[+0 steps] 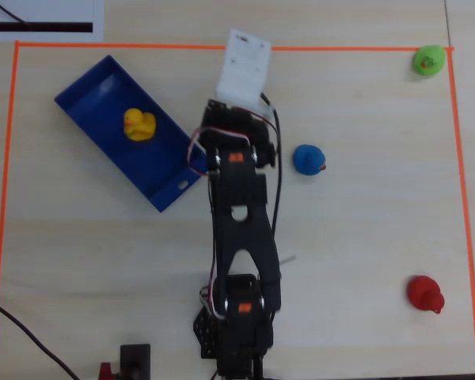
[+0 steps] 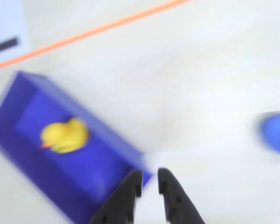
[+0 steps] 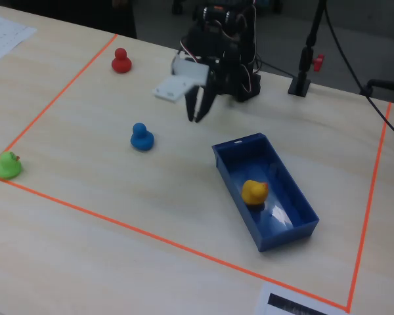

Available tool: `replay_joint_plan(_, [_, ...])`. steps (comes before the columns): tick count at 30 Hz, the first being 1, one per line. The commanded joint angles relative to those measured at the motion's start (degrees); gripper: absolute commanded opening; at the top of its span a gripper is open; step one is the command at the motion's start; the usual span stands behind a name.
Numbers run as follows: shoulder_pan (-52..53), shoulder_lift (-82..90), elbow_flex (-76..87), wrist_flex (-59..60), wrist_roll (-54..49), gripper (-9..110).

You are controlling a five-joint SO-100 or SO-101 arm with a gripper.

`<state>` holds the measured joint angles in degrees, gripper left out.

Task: Grasp yellow duck and put it into box.

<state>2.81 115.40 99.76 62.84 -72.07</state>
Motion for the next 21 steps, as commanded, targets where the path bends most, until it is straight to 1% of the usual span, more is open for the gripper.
replay_joint_plan(1, [2.90,27.25,41.04,-8.96,-7.82,0])
replay_joint_plan(5, [0.53,38.23,56.95,-11.16,-9.23,0])
replay_joint_plan(10, [-5.19,55.28,71.10,-5.19,-9.23,0])
replay_joint_plan(15, [-6.24,65.57,77.61,0.18,-10.46,0])
replay_joint_plan(18, [-7.82,66.97,77.70,4.57,-9.67,0])
replay_joint_plan(21, [-9.05,72.16,77.78,12.57,-9.58,0])
